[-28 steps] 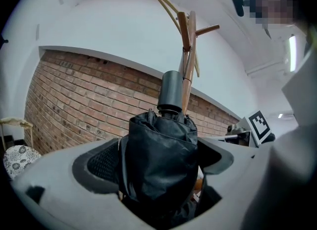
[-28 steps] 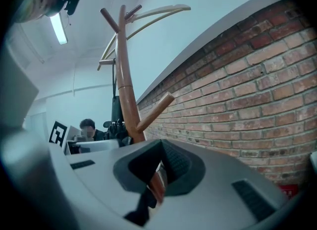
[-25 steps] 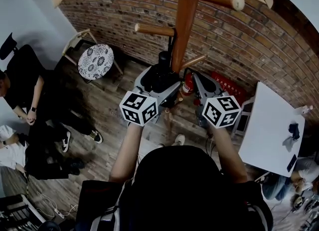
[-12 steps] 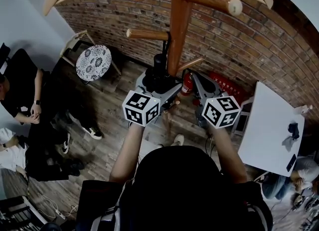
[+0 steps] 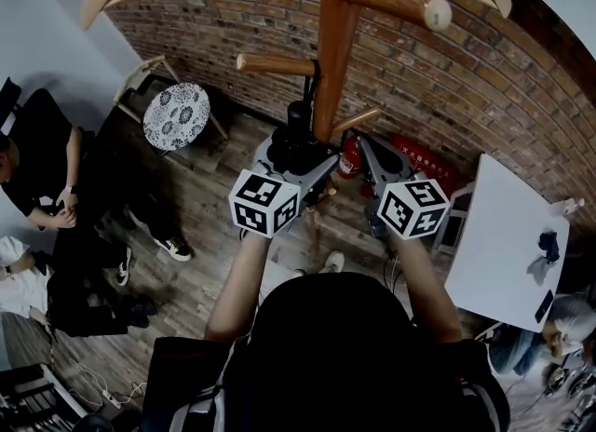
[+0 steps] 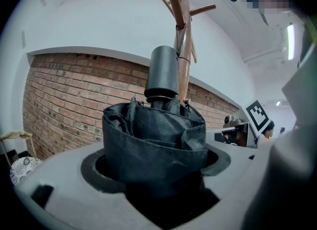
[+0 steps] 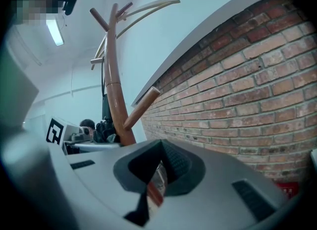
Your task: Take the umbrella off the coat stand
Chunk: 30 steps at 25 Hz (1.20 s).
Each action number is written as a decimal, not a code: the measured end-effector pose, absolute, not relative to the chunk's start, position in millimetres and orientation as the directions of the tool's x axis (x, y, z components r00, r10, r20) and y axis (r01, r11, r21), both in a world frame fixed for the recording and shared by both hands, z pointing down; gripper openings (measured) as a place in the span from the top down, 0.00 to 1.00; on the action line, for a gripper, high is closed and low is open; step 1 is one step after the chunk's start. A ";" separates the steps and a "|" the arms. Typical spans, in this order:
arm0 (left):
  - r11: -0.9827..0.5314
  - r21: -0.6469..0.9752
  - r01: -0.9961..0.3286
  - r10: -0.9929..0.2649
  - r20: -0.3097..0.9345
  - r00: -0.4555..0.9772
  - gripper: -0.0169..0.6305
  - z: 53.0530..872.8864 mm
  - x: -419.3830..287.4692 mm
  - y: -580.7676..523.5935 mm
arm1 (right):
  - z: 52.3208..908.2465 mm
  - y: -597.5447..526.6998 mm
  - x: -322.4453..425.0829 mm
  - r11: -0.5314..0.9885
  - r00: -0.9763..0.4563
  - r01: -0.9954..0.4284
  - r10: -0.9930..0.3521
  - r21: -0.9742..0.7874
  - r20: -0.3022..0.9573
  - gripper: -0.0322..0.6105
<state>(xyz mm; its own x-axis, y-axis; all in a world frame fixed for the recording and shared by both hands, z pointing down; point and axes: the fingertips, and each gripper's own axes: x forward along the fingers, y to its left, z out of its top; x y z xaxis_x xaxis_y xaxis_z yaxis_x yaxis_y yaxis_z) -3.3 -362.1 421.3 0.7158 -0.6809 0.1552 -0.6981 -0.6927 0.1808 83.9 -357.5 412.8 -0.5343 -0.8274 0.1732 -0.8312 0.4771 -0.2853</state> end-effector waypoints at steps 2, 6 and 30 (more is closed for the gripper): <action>-0.692 0.179 -0.699 -0.681 0.159 0.715 0.34 420.9 -4.1 -360.3 | 411.8 -356.4 83.4 0.477 -0.535 -0.831 -0.828 -0.287 0.171 0.91; -0.696 0.176 -0.696 -0.675 0.170 0.718 0.40 420.6 -3.7 -355.9 | 410.2 -353.8 83.6 0.477 -0.534 -0.830 -0.828 -0.288 0.170 0.91; -0.661 0.187 -0.727 -0.699 0.198 0.687 0.53 415.5 -5.2 -343.1 | 406.5 -339.4 84.2 0.493 -0.551 -0.820 -0.817 -0.292 0.168 0.91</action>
<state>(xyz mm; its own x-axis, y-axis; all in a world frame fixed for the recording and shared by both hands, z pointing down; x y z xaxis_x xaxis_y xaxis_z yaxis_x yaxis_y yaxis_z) -5.2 -343.1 415.5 0.6867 -0.6995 0.1981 -0.7270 -0.6608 0.1866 84.2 -339.4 406.5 -0.5513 -0.8173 0.1679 -0.8195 0.4927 -0.2925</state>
